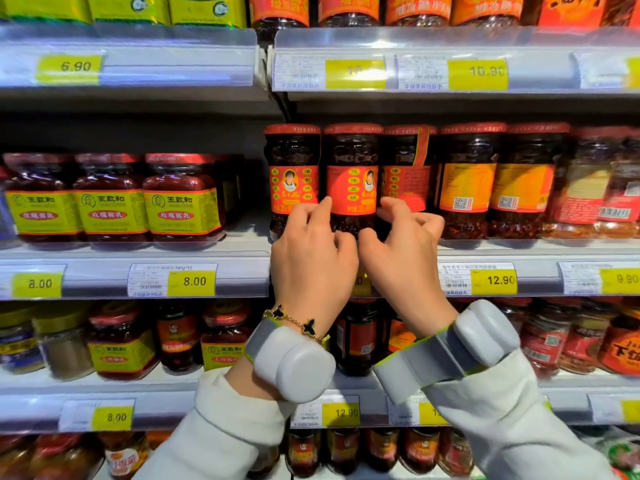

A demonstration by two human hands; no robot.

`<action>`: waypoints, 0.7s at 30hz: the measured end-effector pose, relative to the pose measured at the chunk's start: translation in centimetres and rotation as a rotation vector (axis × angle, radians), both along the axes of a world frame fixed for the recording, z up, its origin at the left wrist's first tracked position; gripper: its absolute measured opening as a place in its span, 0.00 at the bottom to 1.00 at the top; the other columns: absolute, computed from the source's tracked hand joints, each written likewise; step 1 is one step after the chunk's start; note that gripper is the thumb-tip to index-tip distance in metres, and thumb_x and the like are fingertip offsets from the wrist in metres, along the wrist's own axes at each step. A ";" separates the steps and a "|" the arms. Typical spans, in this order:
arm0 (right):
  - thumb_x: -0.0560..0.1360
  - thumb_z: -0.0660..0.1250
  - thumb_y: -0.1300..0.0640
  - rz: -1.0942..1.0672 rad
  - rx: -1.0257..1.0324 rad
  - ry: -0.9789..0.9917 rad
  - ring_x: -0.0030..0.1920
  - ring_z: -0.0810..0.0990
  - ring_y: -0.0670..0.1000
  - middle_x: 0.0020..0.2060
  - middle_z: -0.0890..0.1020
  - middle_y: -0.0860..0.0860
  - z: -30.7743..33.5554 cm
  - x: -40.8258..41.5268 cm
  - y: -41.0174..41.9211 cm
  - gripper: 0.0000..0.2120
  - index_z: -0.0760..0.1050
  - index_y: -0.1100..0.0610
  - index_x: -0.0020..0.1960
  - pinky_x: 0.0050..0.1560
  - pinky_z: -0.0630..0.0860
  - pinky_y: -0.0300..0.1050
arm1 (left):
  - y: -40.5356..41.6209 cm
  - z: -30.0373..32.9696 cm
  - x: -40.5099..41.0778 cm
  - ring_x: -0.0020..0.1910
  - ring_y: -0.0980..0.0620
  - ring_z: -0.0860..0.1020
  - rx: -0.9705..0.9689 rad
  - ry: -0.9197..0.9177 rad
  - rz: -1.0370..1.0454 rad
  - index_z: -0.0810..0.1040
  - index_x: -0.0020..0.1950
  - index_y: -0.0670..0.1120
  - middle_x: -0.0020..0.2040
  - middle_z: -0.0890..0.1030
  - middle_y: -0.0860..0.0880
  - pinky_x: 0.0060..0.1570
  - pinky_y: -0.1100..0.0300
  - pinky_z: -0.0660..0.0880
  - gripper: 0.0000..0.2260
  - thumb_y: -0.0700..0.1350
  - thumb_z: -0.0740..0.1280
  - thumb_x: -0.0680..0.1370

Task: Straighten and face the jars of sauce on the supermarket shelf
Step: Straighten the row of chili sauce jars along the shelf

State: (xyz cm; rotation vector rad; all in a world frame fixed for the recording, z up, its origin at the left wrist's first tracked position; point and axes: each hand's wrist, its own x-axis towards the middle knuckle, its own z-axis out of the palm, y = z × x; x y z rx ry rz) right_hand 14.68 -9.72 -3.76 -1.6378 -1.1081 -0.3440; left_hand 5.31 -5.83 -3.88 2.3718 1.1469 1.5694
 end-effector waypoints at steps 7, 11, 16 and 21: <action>0.69 0.60 0.62 0.053 0.020 0.032 0.56 0.62 0.53 0.47 0.78 0.54 0.0 0.2 -0.1 0.19 0.69 0.56 0.60 0.55 0.64 0.45 | -0.4 0.1 0.4 0.60 0.47 0.74 -0.073 -0.024 0.053 0.73 0.65 0.49 0.63 0.77 0.49 0.53 0.55 0.66 0.19 0.43 0.60 0.75; 0.69 0.60 0.62 0.092 0.050 0.045 0.52 0.61 0.50 0.50 0.79 0.51 -0.1 0.7 -0.6 0.17 0.69 0.55 0.58 0.49 0.59 0.41 | -0.5 0.4 0.5 0.62 0.49 0.72 -0.111 -0.005 0.057 0.71 0.67 0.50 0.65 0.74 0.50 0.54 0.57 0.64 0.19 0.42 0.60 0.76; 0.71 0.59 0.61 0.122 0.005 0.018 0.55 0.59 0.51 0.54 0.78 0.55 0.1 0.8 -0.4 0.23 0.65 0.58 0.66 0.55 0.60 0.43 | -0.9 0.8 0.5 0.59 0.49 0.73 -0.071 -0.030 0.060 0.71 0.67 0.49 0.64 0.74 0.50 0.53 0.57 0.67 0.20 0.42 0.60 0.75; 0.70 0.60 0.63 0.125 -0.001 0.001 0.56 0.61 0.52 0.42 0.76 0.52 -0.1 0.7 -0.4 0.20 0.69 0.58 0.62 0.51 0.59 0.38 | -0.6 0.6 0.4 0.60 0.49 0.73 -0.089 -0.028 0.059 0.72 0.66 0.50 0.64 0.76 0.50 0.52 0.57 0.68 0.19 0.42 0.60 0.75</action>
